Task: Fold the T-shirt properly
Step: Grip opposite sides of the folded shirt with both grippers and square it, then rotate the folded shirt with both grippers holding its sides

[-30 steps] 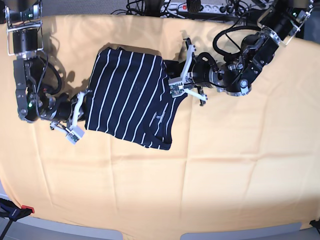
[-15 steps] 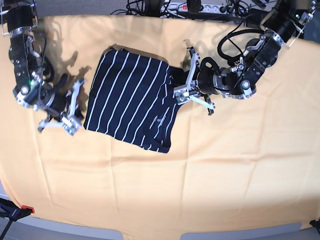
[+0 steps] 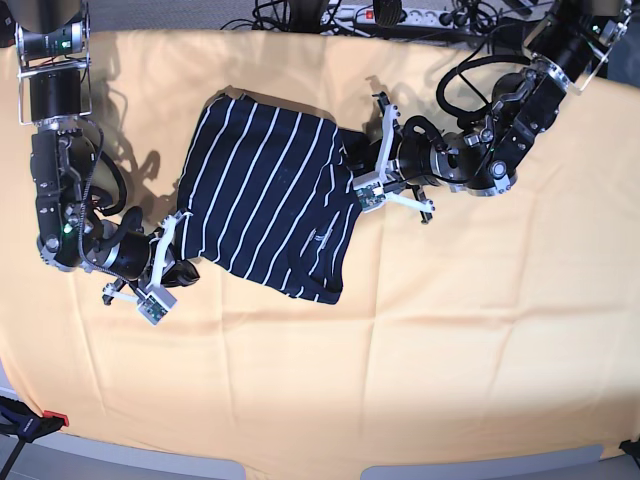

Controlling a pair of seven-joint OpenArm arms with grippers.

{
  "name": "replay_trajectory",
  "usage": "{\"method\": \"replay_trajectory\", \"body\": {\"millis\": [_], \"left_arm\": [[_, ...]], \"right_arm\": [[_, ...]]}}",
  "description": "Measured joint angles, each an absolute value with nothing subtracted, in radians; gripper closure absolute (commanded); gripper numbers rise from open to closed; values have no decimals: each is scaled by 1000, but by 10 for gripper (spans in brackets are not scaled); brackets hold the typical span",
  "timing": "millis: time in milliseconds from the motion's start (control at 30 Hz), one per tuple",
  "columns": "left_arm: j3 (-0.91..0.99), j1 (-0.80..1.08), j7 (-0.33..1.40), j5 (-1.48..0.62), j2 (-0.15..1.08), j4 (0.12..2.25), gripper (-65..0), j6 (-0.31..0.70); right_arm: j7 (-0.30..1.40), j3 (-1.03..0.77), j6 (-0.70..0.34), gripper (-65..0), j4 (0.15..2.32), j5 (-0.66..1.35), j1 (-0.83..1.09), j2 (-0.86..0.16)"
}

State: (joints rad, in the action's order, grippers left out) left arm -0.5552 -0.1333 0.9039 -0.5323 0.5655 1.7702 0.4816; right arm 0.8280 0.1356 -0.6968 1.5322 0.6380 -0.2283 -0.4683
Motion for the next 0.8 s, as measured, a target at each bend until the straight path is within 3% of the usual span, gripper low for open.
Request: {"method": "replay_trajectory", "body": {"millis": [133, 567, 800], "left_arm": [[-555, -133, 904, -532, 566, 1770, 0, 482], [-557, -142, 844, -402, 566, 1773, 0, 551], [-567, -162, 751, -221, 566, 1768, 0, 467]], "right_arm": [[940, 136, -696, 0, 1532, 747, -215, -469], [959, 140, -693, 0, 1719, 795, -23, -571], [955, 138, -690, 0, 1740, 782, 64, -582]]}}
